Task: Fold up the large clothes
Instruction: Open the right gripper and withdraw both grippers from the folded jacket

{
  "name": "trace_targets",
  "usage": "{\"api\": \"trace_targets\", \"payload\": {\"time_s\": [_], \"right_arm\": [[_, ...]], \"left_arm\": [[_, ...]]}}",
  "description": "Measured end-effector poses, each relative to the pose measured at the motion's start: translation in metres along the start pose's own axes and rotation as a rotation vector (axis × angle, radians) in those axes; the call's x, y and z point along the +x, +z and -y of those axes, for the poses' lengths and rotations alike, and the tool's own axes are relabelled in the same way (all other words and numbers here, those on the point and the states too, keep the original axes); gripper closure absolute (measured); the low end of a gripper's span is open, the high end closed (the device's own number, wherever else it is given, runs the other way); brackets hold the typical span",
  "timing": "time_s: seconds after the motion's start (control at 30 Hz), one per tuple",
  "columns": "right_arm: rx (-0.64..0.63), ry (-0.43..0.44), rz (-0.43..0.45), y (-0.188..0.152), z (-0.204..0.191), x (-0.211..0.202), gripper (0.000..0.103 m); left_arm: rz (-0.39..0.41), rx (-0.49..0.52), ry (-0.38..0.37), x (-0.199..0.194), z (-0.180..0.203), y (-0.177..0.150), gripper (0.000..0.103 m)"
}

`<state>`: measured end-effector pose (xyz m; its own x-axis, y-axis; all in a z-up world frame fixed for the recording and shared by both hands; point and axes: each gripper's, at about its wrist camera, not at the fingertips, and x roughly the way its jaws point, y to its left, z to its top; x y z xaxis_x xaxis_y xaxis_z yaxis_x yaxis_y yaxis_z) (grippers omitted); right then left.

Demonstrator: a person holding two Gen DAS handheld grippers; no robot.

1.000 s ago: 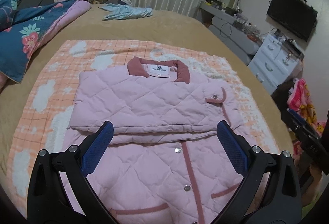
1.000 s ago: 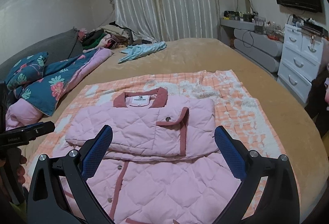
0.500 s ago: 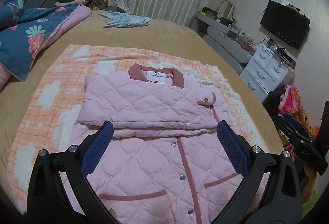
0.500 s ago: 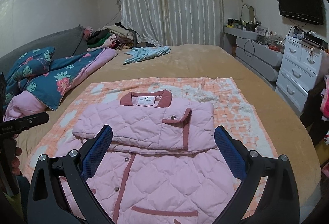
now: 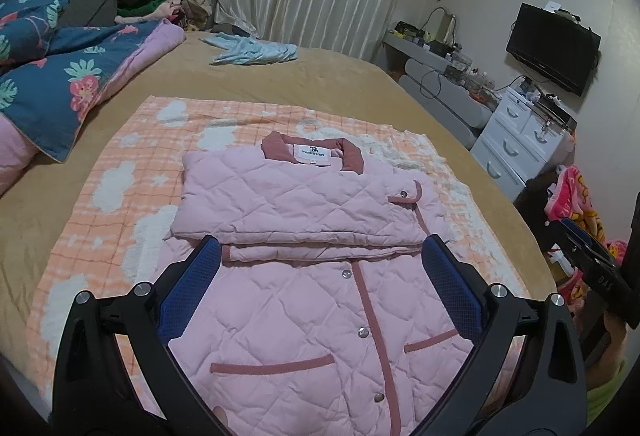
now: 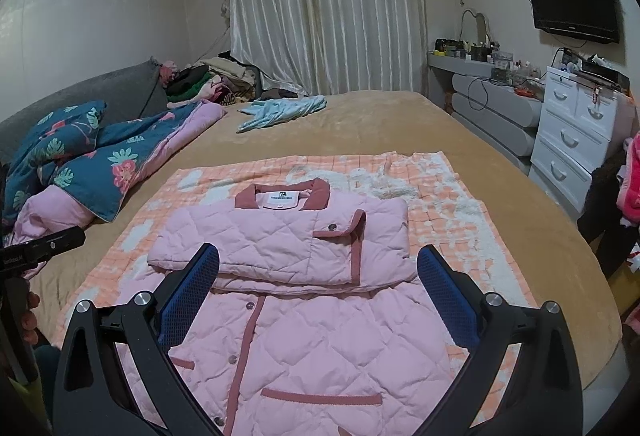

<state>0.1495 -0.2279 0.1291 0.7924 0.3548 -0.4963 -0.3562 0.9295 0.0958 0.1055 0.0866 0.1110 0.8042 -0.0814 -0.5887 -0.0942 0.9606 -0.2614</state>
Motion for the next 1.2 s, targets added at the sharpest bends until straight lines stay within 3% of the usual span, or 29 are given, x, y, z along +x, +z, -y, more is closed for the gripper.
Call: {"api": "trace_targets", "payload": {"time_s": [0.57, 1.2], "right_arm": [[-0.036, 0.023, -0.018, -0.029, -0.005, -0.025, 0.004], [-0.029, -0.001, -0.074, -0.065, 0.009, -0.028, 0.004]], "left_arm": [[-0.01, 0.071, 0.035, -0.017, 0.013, -0.047, 0.009], [-0.106, 0.088, 0.112, -0.004, -0.013, -0.094, 0.009]]}}
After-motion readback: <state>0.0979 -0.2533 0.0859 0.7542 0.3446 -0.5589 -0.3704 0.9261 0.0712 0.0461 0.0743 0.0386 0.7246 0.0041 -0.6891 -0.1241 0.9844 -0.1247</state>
